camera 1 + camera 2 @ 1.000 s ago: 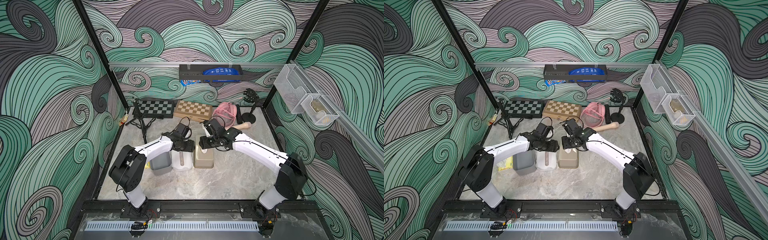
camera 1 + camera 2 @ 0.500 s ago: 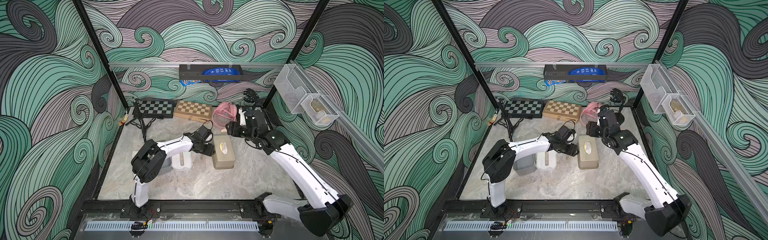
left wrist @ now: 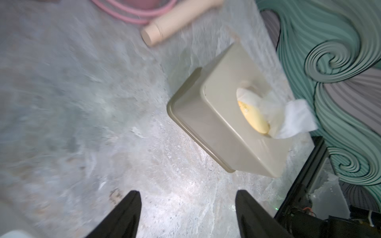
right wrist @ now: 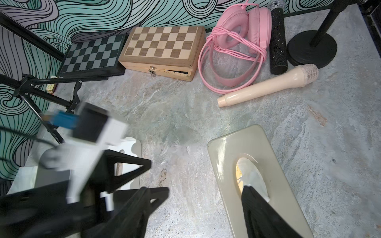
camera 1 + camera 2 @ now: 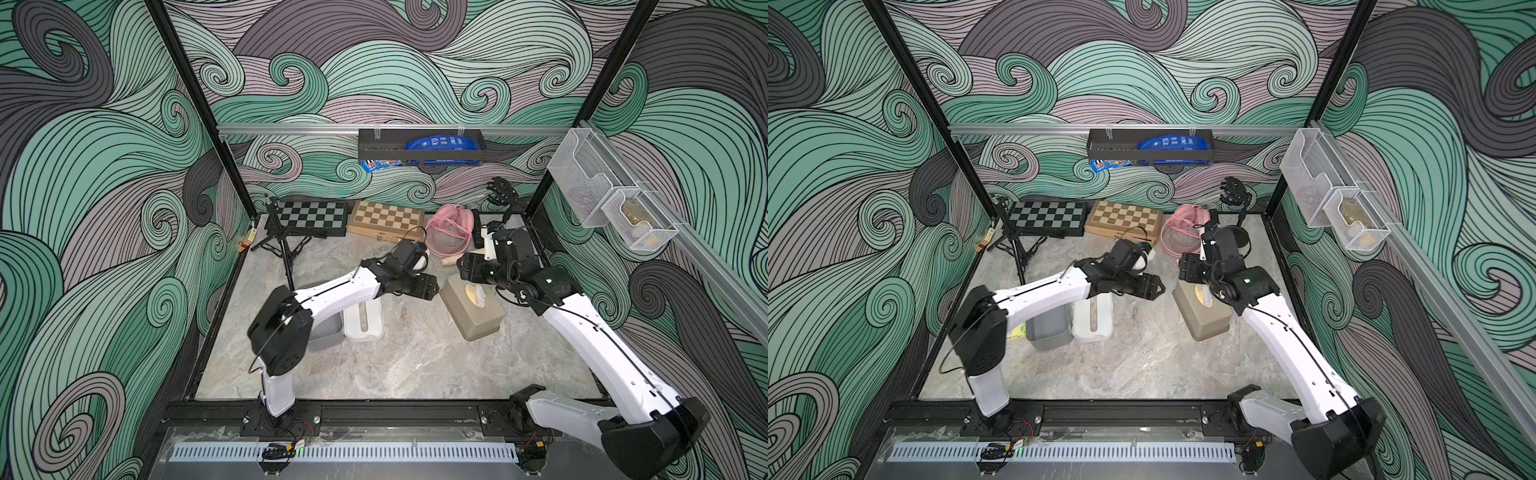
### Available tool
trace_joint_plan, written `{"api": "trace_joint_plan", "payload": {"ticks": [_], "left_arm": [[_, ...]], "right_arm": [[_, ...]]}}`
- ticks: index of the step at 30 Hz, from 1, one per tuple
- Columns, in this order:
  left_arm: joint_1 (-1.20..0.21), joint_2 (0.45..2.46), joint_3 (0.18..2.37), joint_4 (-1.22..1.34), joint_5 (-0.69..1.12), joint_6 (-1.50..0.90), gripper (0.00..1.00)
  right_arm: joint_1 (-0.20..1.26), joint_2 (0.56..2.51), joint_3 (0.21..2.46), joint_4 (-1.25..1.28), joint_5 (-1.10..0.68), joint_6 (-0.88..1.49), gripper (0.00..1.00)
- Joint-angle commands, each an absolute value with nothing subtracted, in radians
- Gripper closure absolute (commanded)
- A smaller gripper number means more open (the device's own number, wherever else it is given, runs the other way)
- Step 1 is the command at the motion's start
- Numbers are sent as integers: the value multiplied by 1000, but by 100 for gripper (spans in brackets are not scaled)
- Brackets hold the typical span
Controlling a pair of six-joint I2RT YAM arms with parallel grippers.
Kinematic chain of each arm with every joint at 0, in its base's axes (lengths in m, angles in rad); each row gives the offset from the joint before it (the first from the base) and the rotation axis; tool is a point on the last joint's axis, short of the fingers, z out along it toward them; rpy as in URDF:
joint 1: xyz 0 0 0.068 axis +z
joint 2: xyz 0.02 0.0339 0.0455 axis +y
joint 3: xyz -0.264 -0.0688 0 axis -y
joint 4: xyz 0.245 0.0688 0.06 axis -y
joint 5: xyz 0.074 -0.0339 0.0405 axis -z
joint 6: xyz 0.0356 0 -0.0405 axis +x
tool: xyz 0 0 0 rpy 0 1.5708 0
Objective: Put the tissue paper into the tissue box
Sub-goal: Move the tissue box to the center of the board, then move the box lid to the center of the board, then move the paper towel to the center of the board.
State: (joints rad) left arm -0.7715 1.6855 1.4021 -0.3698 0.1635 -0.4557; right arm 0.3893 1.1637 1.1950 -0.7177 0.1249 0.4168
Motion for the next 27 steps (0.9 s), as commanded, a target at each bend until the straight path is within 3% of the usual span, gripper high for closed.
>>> {"api": "trace_joint_plan", "payload": {"ticks": [1, 3, 13, 19, 27], "left_arm": [[-725, 1433, 1368, -404, 21, -438, 21], [-665, 1292, 1327, -457, -34, -429, 16], [-224, 1076, 1119, -851, -179, -381, 16], [28, 1051, 953, -852, -140, -359, 17], [173, 1171, 914, -825, -104, -368, 18]], "right_arm": [[442, 1210, 1181, -654, 81, 384, 26], [509, 1272, 1191, -631, 78, 374, 25], [710, 1668, 1248, -482, -44, 385, 25], [736, 1843, 1304, -406, -130, 376, 24], [735, 1924, 1348, -368, -201, 346, 24]]}}
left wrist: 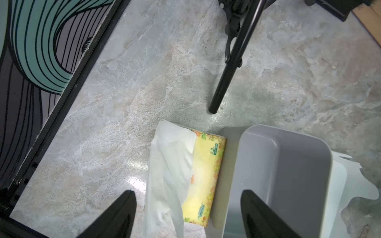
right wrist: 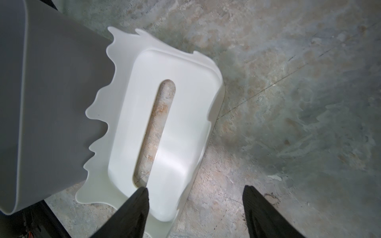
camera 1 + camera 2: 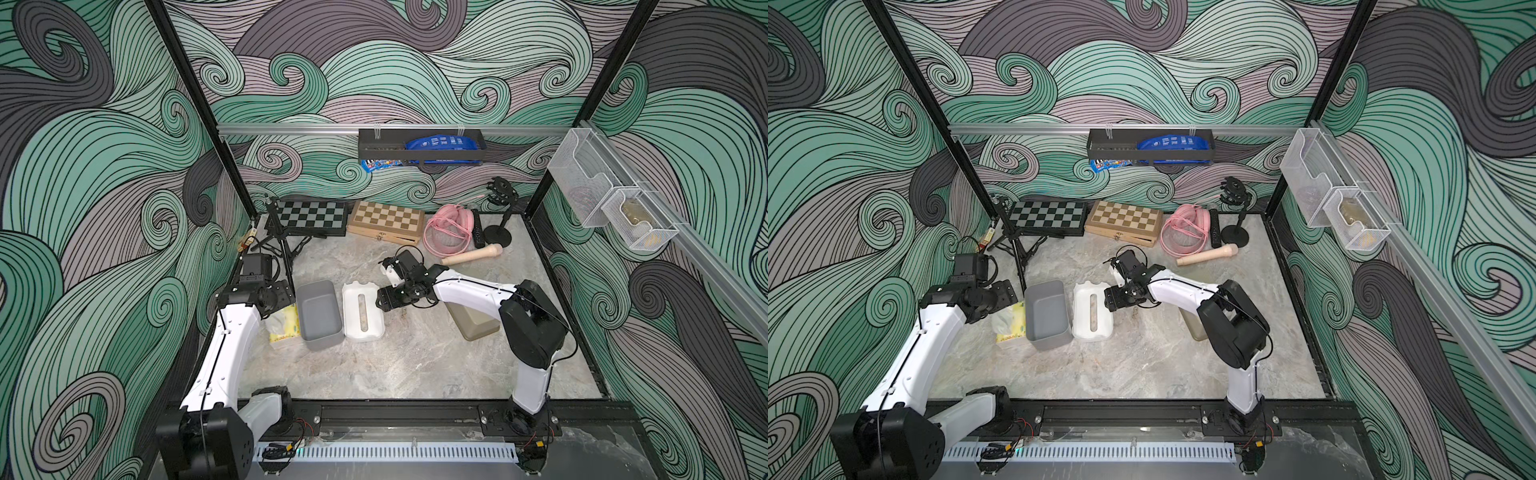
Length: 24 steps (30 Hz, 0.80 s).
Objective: Put the tissue paper into the tissue box
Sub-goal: Move the paper towel to the center of the board.
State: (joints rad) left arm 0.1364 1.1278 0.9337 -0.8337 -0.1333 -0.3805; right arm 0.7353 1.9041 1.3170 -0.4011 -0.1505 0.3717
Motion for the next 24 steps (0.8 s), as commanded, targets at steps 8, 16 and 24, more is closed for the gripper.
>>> {"api": "trace_joint_plan", "payload": {"ticks": [8, 16, 24], "left_arm": [[262, 1307, 915, -810, -97, -356, 19], [269, 1555, 1001, -828, -20, -329, 23], [222, 1602, 972, -730, 118, -316, 27]], "right_arm": [[724, 2028, 1421, -352, -247, 318, 26], [674, 2041, 1393, -330, -271, 297, 35], [657, 2086, 1404, -328, -324, 286, 47]]}}
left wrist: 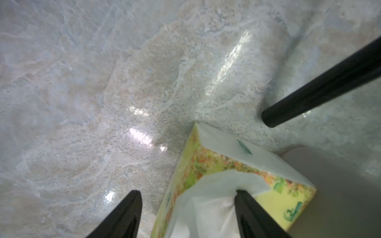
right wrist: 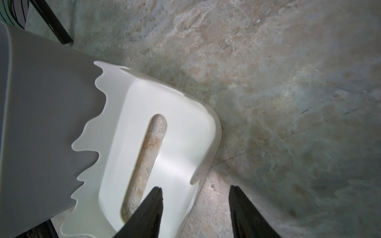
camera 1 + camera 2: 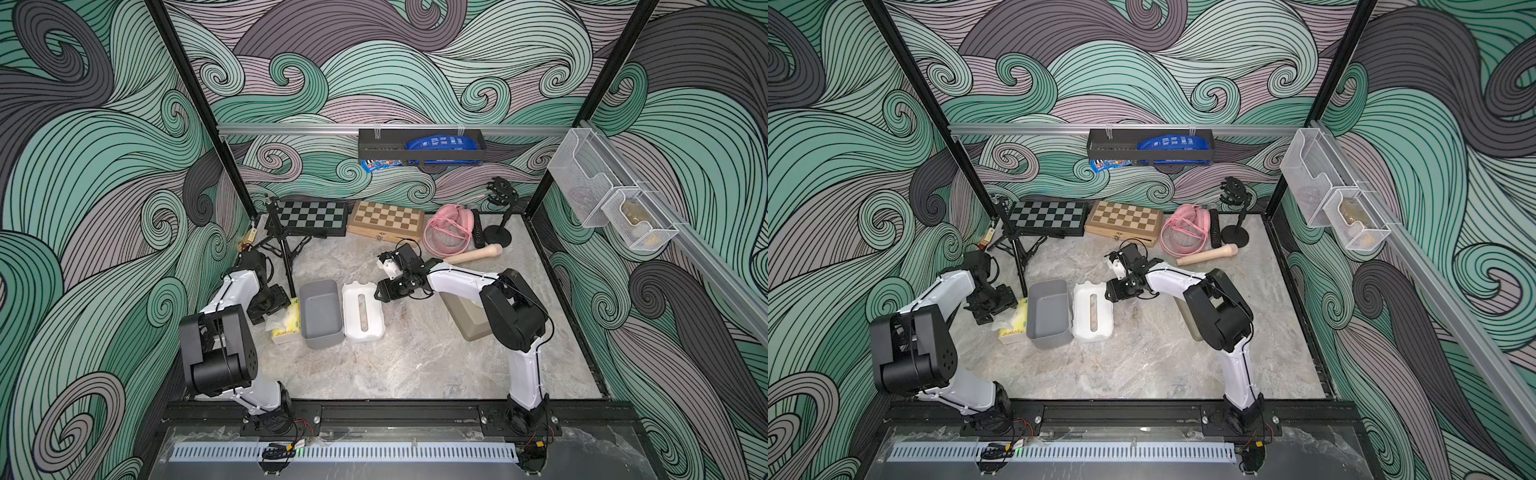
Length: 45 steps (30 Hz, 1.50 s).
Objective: Put the tissue paper into the tissue box
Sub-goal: Move the paper towel to the center of the board, then pick up the paper towel from the center of the board.
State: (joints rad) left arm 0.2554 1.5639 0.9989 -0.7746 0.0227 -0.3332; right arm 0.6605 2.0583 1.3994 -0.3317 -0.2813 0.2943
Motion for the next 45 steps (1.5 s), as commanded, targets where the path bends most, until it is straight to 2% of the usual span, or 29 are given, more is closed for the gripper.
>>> {"api": "trace_joint_plan", "payload": {"ticks": [1, 6, 14, 19, 21, 24, 28, 45], "left_arm": [[204, 1604, 966, -714, 133, -324, 28], [98, 1613, 911, -648, 182, -381, 29], [31, 1595, 884, -577, 236, -424, 34], [31, 1604, 878, -556, 233, -390, 47], [31, 1613, 877, -546, 245, -386, 59], [32, 1620, 881, -545, 254, -379, 70], [32, 1608, 886, -555, 253, -373, 78], [40, 1303, 1037, -735, 287, -396, 78]], "right_arm": [[653, 2088, 1404, -326, -324, 280, 49], [612, 2090, 1395, -326, -329, 270, 59], [539, 2062, 1360, -328, -333, 268, 62], [502, 2030, 1342, -330, -345, 267, 62], [498, 2020, 1338, -332, -346, 266, 62], [498, 2015, 1330, -331, -352, 267, 62], [499, 2009, 1316, -331, -352, 265, 62], [486, 1934, 1305, -333, -350, 273, 60]]}}
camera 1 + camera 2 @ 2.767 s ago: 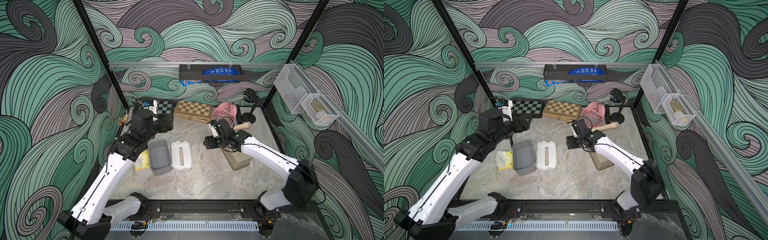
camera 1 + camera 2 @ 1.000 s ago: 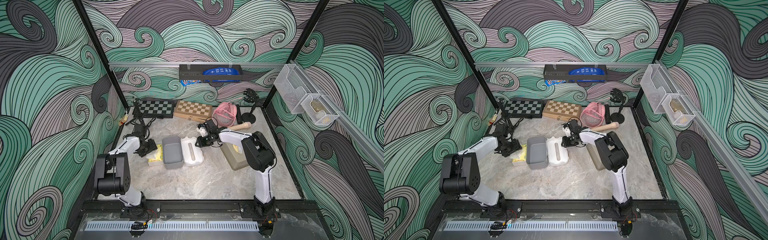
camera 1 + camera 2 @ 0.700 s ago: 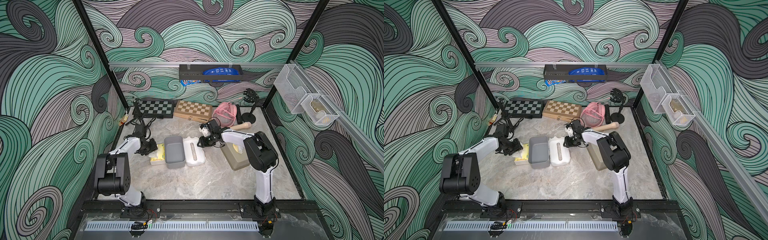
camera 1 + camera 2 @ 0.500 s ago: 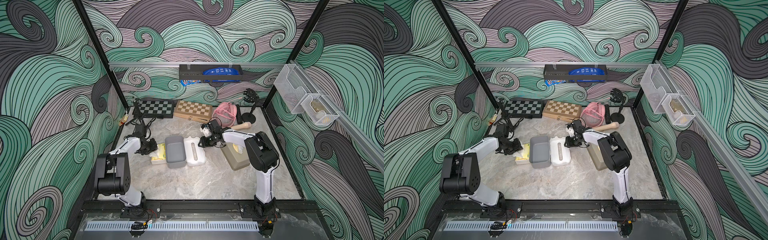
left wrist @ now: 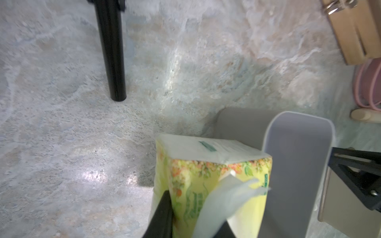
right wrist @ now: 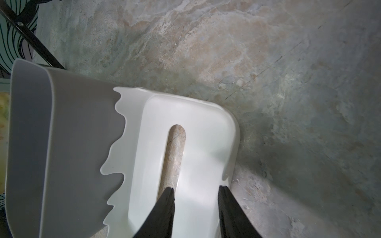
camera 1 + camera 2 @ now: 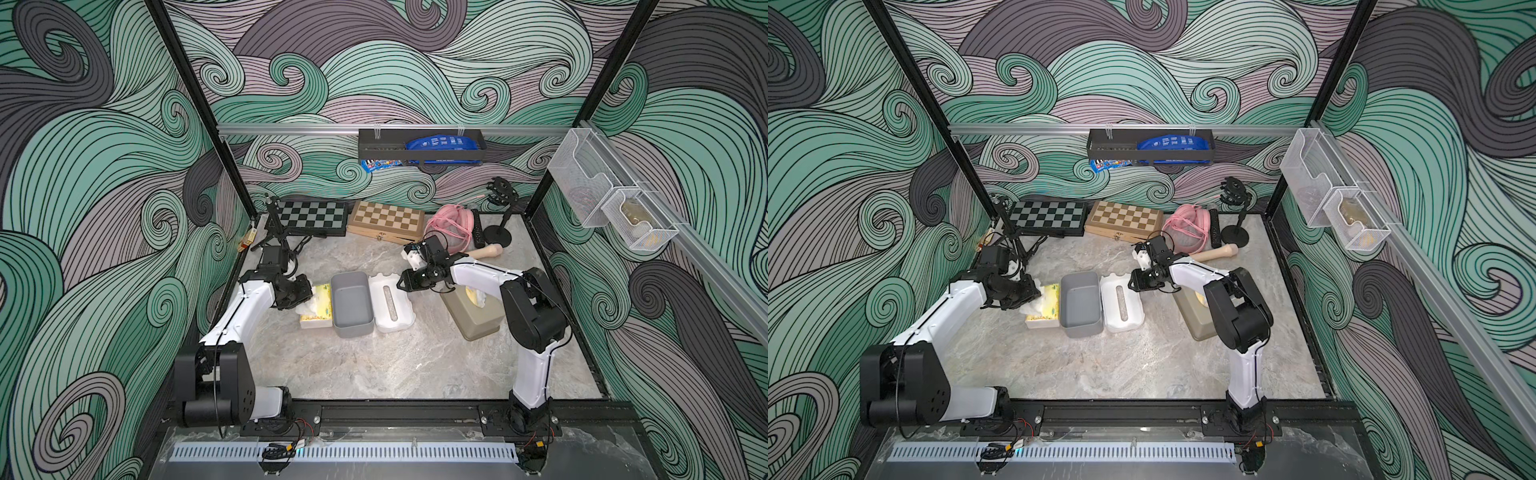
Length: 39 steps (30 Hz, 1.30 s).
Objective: Put the tissue paper into the tissue box
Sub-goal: Pick up the paper towel from the center of the board, then place the paper towel in the tissue box.
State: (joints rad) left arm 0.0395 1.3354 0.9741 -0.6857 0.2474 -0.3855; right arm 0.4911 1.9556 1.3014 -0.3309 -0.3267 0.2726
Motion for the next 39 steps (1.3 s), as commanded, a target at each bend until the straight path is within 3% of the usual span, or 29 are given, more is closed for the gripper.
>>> {"api": "trace_joint_plan", "payload": {"ticks": [1, 12, 21, 34, 37, 39], "left_arm": [[39, 1293, 1050, -743, 294, -401, 78], [-6, 1221, 1106, -646, 458, -551, 75], [-179, 1315, 1082, -540, 397, -643, 75], [-240, 1369, 927, -401, 295, -688, 74], [-265, 1389, 911, -382, 288, -707, 65], [-274, 1390, 908, -385, 271, -713, 51]], "right_arm": [[486, 1936, 1304, -335, -348, 273, 60], [478, 1914, 1276, -358, -289, 259, 50], [472, 1899, 1247, -372, -242, 260, 47], [450, 1819, 1199, -373, -281, 273, 46], [456, 1813, 1187, -380, -286, 275, 45], [462, 1792, 1170, -392, -273, 281, 45]]}}
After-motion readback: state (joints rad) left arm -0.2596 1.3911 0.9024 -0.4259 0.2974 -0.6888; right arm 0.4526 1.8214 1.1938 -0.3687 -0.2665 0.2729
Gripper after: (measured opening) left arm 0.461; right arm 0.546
